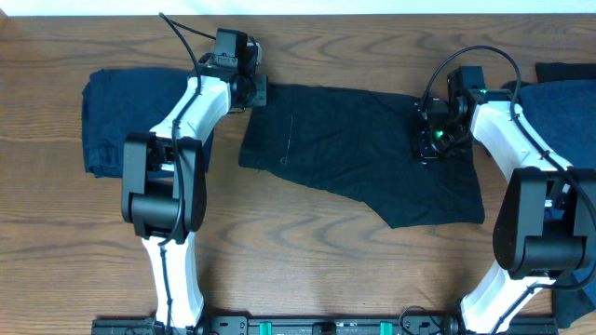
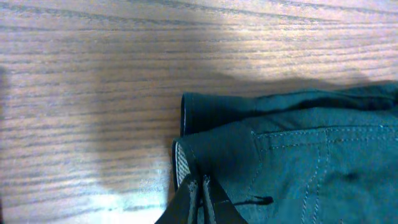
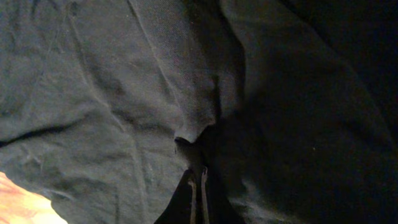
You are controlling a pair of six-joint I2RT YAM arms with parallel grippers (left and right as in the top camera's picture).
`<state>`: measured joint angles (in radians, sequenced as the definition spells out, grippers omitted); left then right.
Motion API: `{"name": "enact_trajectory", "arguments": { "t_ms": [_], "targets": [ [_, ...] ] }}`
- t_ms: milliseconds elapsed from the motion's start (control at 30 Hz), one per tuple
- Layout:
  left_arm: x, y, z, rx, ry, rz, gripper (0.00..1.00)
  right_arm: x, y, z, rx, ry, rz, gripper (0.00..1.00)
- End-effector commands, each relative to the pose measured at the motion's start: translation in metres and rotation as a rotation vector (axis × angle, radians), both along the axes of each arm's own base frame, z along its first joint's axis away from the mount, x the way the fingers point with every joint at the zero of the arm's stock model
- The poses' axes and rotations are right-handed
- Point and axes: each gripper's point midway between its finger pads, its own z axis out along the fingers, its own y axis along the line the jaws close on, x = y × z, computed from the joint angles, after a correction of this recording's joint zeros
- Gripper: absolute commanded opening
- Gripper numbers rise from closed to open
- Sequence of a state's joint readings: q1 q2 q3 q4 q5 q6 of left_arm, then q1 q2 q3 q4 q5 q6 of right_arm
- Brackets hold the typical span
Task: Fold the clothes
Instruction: 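Lift both pants ends with both grippers and pull them upward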
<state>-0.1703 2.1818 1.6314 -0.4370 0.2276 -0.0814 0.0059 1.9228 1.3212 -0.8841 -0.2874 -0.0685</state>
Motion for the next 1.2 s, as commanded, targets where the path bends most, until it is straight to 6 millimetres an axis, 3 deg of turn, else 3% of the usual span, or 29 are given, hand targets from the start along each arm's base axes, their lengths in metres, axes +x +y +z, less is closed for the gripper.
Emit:
{"name": "enact_trajectory", "arguments": {
  "t_ms": [0, 200, 400, 700, 867, 1167],
  "targets": [
    [0.000, 0.004, 0.039, -0.005, -0.061, 0.018, 0.06, 0.001, 0.003, 0.004, 0.001, -0.010, -0.004, 0.01],
    [-0.017, 0.007, 0.069, -0.009, -0.052, 0.028, 0.06, 0.001, 0.003, 0.004, 0.002, -0.010, -0.004, 0.01],
    [-0.052, 0.013, 0.077, 0.002, 0.060, 0.046, 0.06, -0.002, 0.003, 0.006, 0.007, 0.001, -0.005, 0.01],
    [-0.121, 0.024, 0.083, 0.025, 0.306, 0.109, 0.06, -0.020, 0.008, 0.052, 0.058, 0.009, -0.073, 0.01],
    [-0.158, 0.024, 0.076, 0.046, 0.458, 0.147, 0.06, -0.040, -0.009, 0.066, -0.032, 0.053, -0.164, 0.01],
    [-0.203, 0.003, 0.038, 0.102, 0.590, 0.095, 0.06, -0.081, -0.021, 0.044, -0.116, 0.214, -0.217, 0.01]
  ]
}}
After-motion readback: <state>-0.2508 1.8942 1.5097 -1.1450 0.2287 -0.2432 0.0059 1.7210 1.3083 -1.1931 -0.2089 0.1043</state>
